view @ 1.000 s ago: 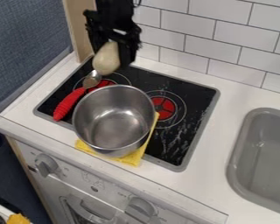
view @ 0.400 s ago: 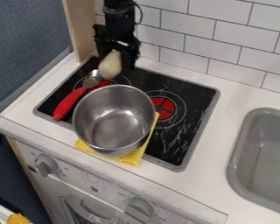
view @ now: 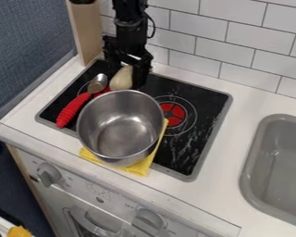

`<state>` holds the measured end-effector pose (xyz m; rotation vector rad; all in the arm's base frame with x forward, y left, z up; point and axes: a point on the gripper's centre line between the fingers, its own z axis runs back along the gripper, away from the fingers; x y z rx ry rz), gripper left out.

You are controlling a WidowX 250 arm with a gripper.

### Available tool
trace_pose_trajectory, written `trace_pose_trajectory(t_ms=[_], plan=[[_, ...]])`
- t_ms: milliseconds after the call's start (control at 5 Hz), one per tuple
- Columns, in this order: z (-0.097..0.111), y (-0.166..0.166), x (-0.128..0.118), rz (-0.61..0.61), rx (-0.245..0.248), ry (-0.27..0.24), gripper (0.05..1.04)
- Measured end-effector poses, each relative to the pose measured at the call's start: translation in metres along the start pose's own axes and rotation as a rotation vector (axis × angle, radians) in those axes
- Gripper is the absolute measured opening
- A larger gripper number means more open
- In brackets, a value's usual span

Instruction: Took the object from the silver bowl.

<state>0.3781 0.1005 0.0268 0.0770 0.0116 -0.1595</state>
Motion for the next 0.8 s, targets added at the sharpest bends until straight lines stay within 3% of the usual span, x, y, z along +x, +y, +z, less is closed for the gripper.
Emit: trace_pose_trajectory(t_ms=[400,600,800], plan=[[0.019,0.011,-0.008,0.047,-0.052,-0.007,1.007],[0.052,0.014,-0.010,0.058,-0.062,-0.071,1.007],[0.053,0.015,-0.024,0.059,-0.064,-0.049,1.005]])
